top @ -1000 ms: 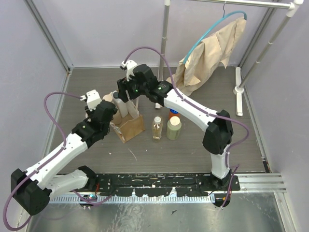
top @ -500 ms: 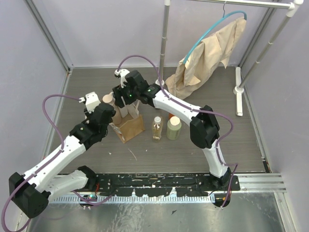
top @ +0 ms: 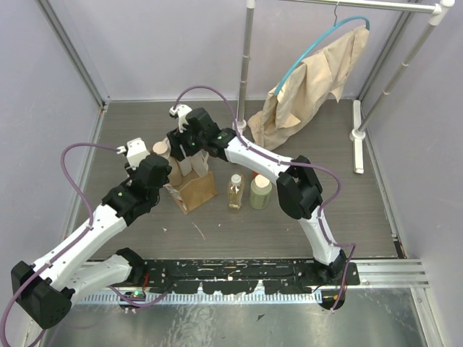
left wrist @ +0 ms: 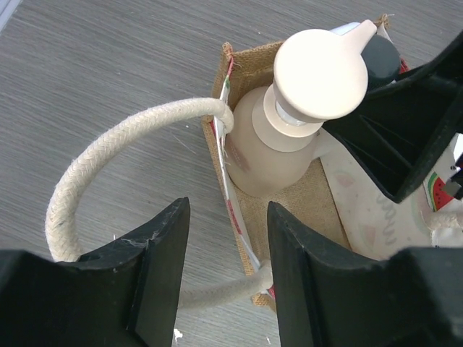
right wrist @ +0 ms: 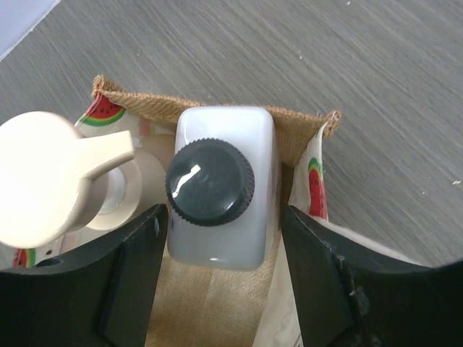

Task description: Take the personal care products out of the canvas bag

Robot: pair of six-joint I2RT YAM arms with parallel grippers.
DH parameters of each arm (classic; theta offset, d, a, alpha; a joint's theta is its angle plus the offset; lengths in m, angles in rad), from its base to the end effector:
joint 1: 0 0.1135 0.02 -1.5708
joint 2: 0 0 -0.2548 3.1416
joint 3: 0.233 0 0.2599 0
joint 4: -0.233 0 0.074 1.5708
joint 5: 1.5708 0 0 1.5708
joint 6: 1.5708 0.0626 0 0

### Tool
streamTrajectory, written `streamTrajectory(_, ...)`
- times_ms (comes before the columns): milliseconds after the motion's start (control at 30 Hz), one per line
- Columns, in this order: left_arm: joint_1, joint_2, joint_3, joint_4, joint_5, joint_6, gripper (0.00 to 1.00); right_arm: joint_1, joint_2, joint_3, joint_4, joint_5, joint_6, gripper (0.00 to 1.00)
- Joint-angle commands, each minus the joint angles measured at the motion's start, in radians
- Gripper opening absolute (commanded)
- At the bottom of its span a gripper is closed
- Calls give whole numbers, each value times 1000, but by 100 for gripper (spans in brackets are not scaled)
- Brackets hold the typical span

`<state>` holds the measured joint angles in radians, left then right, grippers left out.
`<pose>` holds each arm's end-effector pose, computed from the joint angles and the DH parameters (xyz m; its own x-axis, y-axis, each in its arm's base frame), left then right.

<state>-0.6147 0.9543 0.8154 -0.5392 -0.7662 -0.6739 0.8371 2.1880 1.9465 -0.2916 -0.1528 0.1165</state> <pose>0.2082 -0.0938 0.2711 -0.3845 -0.2790 -0.8800 -0.3398 0.9291 -0.1461 0.3574 0.4107 0.2500 -0.4335 -0.3093 -0.8464 -0.7767 0.6045 0.1769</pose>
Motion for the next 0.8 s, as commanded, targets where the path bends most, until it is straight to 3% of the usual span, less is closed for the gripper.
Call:
streamTrajectory(0, 4, -16, -10, -16, 3, -9, 54, 15, 9, 43, 113, 26, -51, 69)
streamTrajectory(133, 4, -23, -7, -23, 3, -6, 55, 43, -4, -12, 196, 96, -134, 65)
streamTrajectory(433, 5, -55, -8, -39, -5, -1, 56, 62, -105, -124, 291, 144, -164, 39)
streamTrajectory(767, 4, -64, -19, -44, -8, 0, 57, 62, -305, -143, 249, 177, -162, 38)
